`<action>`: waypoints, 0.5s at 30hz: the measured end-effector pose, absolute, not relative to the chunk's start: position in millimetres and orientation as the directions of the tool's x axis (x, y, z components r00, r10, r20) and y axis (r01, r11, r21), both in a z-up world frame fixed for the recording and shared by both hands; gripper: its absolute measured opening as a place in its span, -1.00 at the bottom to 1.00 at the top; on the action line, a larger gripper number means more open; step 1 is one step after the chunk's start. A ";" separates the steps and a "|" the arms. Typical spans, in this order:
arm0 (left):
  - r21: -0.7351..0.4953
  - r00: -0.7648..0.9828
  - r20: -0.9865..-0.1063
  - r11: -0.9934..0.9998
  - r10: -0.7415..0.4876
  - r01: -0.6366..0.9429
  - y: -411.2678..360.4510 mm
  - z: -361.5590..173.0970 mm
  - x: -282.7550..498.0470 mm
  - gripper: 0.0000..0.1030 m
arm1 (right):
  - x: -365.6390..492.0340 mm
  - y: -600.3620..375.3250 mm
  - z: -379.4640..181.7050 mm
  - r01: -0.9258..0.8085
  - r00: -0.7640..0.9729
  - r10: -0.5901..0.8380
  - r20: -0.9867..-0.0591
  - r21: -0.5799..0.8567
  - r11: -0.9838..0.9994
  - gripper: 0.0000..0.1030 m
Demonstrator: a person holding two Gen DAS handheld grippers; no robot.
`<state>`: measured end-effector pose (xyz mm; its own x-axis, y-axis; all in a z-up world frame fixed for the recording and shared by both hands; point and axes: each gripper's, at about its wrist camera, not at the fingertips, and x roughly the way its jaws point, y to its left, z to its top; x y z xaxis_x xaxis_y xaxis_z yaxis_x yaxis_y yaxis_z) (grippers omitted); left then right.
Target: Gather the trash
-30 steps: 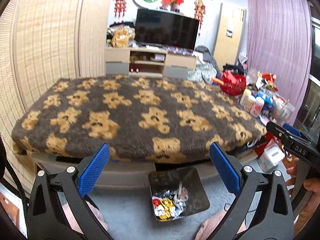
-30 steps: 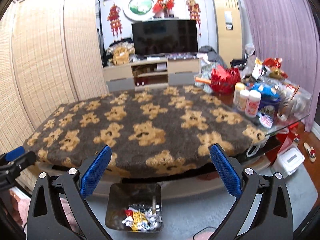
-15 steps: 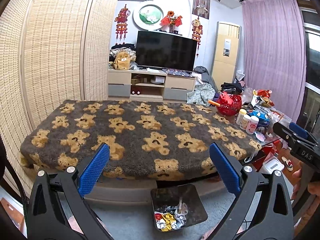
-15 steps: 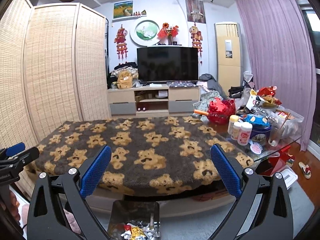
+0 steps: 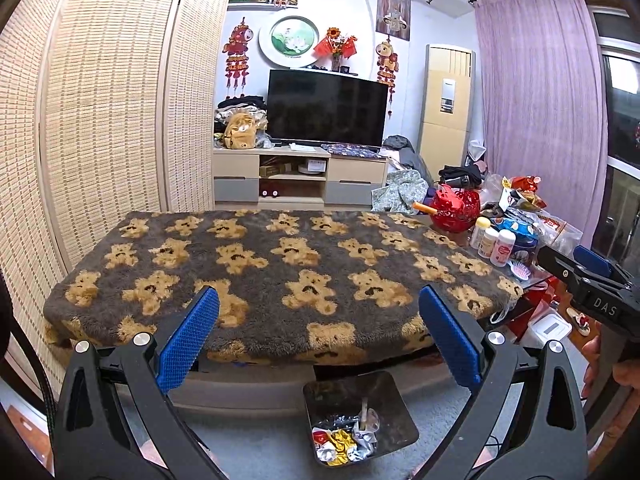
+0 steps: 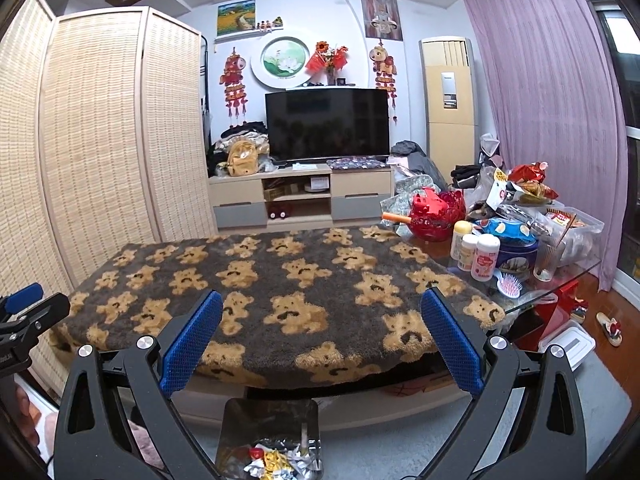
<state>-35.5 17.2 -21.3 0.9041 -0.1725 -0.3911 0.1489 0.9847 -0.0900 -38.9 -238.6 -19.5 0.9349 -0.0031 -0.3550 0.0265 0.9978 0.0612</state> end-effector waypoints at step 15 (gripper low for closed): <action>-0.093 0.904 -0.390 0.985 -0.173 0.148 15.7 -20.5 -34.9 0.84 | -39.2 -240.0 -21.7 0.030 0.935 -0.006 -0.355 0.063 0.998 0.94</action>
<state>-34.9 15.7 -20.5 0.9044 -0.1731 -0.3900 0.1485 0.9846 -0.0928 -39.2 -240.0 -21.7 0.9348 -0.0058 -0.3551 0.0303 0.9975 0.0633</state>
